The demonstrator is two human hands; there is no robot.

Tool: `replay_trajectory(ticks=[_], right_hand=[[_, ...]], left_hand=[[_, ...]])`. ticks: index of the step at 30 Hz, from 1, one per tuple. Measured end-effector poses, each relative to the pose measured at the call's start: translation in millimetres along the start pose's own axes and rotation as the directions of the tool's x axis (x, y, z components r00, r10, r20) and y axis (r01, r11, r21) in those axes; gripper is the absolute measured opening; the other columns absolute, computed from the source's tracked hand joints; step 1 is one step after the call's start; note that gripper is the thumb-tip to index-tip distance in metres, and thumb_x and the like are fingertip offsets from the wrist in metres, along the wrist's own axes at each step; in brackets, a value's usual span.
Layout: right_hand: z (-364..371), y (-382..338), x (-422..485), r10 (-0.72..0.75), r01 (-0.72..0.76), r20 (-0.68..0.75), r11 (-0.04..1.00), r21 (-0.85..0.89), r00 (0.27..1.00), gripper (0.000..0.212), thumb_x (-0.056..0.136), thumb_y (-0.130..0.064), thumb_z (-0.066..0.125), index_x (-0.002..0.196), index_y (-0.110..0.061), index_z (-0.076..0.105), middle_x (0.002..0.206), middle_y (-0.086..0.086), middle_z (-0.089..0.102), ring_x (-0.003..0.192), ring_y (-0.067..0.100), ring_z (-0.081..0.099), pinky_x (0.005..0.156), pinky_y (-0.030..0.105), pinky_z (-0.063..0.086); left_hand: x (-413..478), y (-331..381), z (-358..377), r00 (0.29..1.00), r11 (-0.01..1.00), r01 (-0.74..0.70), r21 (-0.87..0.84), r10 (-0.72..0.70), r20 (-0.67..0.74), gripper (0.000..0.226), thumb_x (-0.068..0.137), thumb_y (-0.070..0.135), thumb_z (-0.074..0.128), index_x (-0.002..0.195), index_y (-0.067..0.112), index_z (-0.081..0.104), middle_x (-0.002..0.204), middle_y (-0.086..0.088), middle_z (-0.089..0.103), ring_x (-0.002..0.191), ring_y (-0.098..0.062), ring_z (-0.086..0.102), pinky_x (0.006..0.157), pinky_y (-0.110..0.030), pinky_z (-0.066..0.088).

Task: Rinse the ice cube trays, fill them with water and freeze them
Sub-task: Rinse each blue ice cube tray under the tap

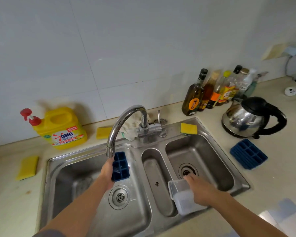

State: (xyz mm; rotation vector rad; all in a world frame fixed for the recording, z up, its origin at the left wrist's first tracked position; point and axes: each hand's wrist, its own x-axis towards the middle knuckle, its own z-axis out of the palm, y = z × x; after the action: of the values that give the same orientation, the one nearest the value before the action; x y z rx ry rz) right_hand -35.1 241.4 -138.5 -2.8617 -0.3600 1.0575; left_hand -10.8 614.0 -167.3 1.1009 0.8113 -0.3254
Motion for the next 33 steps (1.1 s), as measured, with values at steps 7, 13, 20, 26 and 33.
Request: replay_trajectory(ticks=[7, 13, 20, 26, 33], right_hand=[[31, 24, -17, -0.064, 0.059, -0.012, 0.968, -0.244, 0.998, 0.087, 0.088, -0.011, 0.07, 0.159, -0.022, 0.02, 0.168, 0.004, 0.014, 0.15, 0.028, 0.021, 0.12, 0.047, 0.029], [18, 14, -20, -0.059, 0.063, 0.022, 0.972, -0.225, 0.998, 0.1, 0.089, -0.006, 0.063, 0.164, -0.027, 0.001, 0.172, 0.006, -0.004, 0.157, 0.032, 0.003, 0.124, 0.05, 0.018], [-27, -62, -5, -0.172, 0.202, -0.156, 0.958, 0.204, 0.973, 0.083, 0.096, -0.032, 0.062, 0.162, -0.024, 0.013, 0.167, 0.001, 0.019, 0.152, 0.022, 0.023, 0.119, 0.038, 0.03], [-45, -145, 15, -0.183, 0.227, -0.134, 0.787, 0.574, 0.974, 0.078, 0.094, -0.047, 0.064, 0.159, -0.023, 0.027, 0.156, 0.005, 0.042, 0.137, 0.02, 0.049, 0.109, 0.033, 0.04], [-51, -197, 36, -0.114, 0.077, -0.03, 0.432, 0.899, 0.993, 0.032, 0.1, -0.023, 0.062, 0.13, -0.02, 0.054, 0.11, 0.008, 0.071, 0.093, 0.026, 0.075, 0.086, 0.047, 0.062]], left_hand=[[-8, -6, 10, 0.996, 0.996, -0.012, -0.092, 0.003, -0.093, 0.035, 0.097, 0.049, 0.061, 0.117, 0.02, 0.057, 0.116, -0.016, 0.068, 0.104, -0.038, 0.068, 0.083, -0.054, 0.058], [-17, -9, 11, 0.988, 0.984, -0.023, -0.176, -0.005, -0.155, 0.041, 0.097, 0.045, 0.062, 0.128, 0.018, 0.056, 0.117, -0.014, 0.069, 0.101, -0.036, 0.069, 0.085, -0.055, 0.058], [-34, -6, 14, 0.984, 0.982, -0.003, -0.191, -0.032, -0.176, 0.03, 0.096, 0.046, 0.065, 0.111, 0.021, 0.059, 0.111, -0.012, 0.069, 0.099, -0.033, 0.069, 0.07, -0.045, 0.059], [-45, -1, 13, 0.995, 0.943, -0.03, -0.332, -0.004, -0.101, 0.041, 0.103, 0.047, 0.051, 0.126, 0.013, 0.059, 0.119, -0.014, 0.07, 0.105, -0.034, 0.069, 0.076, -0.045, 0.057], [-47, 0, 9, 1.0, 0.921, -0.014, -0.389, 0.013, -0.005, 0.035, 0.107, 0.018, 0.04, 0.136, 0.001, 0.053, 0.121, -0.023, 0.067, 0.103, -0.036, 0.067, 0.082, -0.047, 0.055]])
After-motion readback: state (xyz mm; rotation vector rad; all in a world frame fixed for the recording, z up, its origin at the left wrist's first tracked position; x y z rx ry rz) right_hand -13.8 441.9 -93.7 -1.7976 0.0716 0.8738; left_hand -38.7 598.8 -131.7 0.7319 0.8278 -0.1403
